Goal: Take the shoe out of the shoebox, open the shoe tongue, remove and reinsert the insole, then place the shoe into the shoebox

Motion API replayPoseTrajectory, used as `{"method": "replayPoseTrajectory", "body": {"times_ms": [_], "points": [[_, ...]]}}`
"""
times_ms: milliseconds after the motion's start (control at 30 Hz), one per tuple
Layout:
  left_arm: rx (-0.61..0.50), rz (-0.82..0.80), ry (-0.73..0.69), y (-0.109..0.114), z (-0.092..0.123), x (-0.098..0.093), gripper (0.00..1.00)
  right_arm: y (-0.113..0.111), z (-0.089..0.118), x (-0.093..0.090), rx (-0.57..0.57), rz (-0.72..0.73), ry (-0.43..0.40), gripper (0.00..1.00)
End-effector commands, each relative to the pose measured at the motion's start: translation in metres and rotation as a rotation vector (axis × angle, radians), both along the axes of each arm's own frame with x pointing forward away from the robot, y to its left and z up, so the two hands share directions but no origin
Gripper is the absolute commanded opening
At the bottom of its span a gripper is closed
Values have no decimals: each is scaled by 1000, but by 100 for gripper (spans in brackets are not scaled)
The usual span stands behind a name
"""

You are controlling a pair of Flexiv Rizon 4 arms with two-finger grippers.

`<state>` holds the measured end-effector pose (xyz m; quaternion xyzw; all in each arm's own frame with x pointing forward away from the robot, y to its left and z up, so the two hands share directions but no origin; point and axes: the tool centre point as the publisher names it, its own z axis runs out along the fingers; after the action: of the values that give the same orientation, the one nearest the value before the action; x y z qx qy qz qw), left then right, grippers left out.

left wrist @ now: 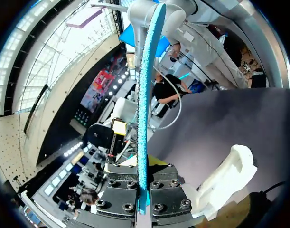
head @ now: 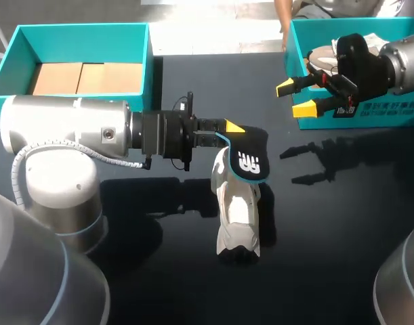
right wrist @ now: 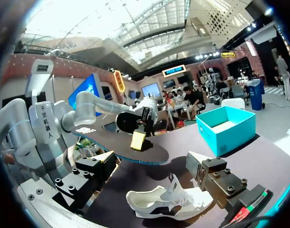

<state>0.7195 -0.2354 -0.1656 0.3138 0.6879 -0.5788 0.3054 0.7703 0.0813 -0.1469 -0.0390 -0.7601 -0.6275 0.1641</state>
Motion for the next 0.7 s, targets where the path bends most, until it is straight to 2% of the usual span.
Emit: {"method": "replayPoseTrajectory", "body": {"times_ms": [33, 267, 400, 700], "points": [[8, -6, 72, 0, -5, -8, 0, -1, 3, 1, -63, 31, -102, 100], [38, -39, 283, -10, -17, -26, 0, -6, -5, -5, -119, 68, -208, 100], [48, -42, 355, -13, -21, -37, 0, -13, -20, -6, -269, 1, -304, 100], [36, -29, 354, -15, -18, -39, 0, -13, -20, -6, -269, 1, -304, 100]]}}
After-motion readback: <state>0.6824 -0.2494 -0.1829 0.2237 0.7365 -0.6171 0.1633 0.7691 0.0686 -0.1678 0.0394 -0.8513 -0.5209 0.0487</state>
